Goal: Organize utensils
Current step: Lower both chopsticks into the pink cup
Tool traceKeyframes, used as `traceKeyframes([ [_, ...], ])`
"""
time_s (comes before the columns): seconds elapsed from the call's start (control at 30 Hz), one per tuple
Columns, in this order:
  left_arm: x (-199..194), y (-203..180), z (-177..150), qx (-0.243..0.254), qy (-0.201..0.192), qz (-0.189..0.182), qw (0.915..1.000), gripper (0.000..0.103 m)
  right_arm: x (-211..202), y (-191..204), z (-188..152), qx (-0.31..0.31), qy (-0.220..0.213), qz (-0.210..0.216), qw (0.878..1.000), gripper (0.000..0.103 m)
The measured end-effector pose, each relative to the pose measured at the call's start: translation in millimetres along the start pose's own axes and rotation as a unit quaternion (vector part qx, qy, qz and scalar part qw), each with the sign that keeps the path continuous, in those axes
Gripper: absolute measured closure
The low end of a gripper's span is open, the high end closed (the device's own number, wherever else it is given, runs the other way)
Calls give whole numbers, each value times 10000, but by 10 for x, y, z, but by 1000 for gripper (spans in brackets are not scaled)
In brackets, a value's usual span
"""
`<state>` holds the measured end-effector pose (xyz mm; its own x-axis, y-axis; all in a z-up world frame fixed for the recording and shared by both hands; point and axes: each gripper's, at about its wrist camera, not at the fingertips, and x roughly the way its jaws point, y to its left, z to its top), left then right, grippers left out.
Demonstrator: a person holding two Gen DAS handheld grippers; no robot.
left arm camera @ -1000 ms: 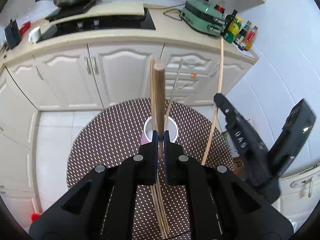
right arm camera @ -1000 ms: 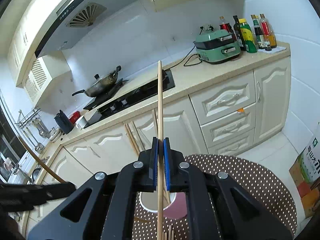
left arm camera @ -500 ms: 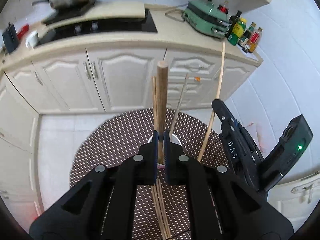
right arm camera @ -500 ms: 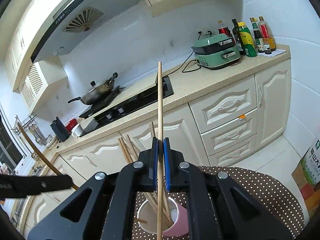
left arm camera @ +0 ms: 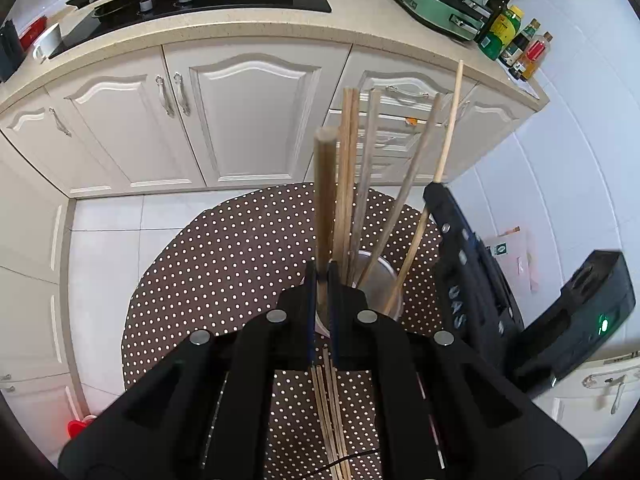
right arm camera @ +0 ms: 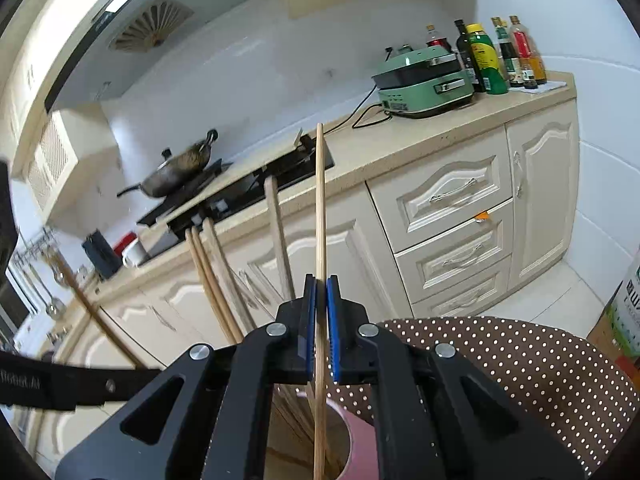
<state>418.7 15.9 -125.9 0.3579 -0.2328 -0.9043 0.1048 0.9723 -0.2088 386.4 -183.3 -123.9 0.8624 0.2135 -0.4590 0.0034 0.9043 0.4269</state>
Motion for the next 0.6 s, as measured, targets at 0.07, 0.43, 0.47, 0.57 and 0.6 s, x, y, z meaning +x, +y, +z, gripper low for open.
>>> traceKeyframes([
  [0.07,52,0,7,28,-13,-55,10000,97,8,25,-71,-113,59,24,9999,98],
  [0.43,344,-7,-23,94,-153,-178,9997,97,7,67,-288,-579,350,30,9977,98],
  [0.47,366,-7,-22,92,-149,-181,9997,97,11,62,-309,-615,392,16,9973,98],
  [0.57,444,-2,-40,107,-115,-139,9998,97,13,46,-370,-631,512,-2,9967,98],
  [0.6,454,0,-49,100,-156,-149,9997,97,10,43,-390,-645,552,-1,9964,98],
])
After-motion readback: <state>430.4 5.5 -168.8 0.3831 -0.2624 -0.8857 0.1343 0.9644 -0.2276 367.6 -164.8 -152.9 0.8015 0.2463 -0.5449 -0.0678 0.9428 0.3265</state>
